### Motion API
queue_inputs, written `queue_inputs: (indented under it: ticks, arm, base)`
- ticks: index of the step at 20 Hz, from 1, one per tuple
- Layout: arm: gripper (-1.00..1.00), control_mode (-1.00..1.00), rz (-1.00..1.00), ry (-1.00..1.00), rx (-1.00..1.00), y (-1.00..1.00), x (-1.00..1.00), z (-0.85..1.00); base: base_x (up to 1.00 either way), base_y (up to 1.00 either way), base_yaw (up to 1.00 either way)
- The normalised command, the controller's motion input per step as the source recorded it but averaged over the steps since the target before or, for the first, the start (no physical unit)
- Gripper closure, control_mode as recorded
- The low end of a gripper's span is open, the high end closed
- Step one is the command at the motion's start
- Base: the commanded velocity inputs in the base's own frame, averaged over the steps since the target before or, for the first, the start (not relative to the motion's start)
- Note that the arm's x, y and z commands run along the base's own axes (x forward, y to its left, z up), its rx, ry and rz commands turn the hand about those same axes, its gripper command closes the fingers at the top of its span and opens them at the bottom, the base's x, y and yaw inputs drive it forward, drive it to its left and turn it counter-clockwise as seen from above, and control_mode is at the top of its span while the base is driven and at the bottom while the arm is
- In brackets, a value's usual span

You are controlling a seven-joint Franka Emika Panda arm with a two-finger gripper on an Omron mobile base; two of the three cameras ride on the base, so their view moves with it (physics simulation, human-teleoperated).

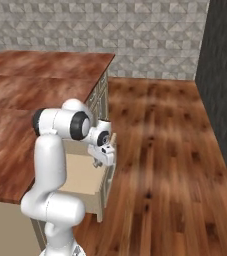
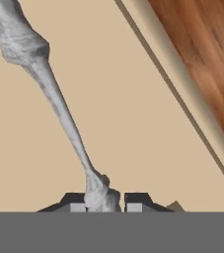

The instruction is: Organize the utensils by type. Pick up the wooden spoons from the counter and place them in the open cabinet. Then pick up the metallic utensils from the counter and place them in the open drawer.

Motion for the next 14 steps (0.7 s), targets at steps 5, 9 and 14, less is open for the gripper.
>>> queue_inputs:
  ticks: [5,9,14]
  arm:
    - [1.0,-1.0,0.0,0.09,-0.04,-0.69,0.03,-0.64]
    - [1.0,-1.0,0.0,0.09,-0.07,-0.48,0.06,-0.63]
    - [1.0,-1.0,0.0,0.15,-0.07,-0.29,0.01,-0.59]
  base:
    - [0.0,0.0,0.0]
    - [0.0,0.0,0.0]
    - [0.0,0.0,0.0]
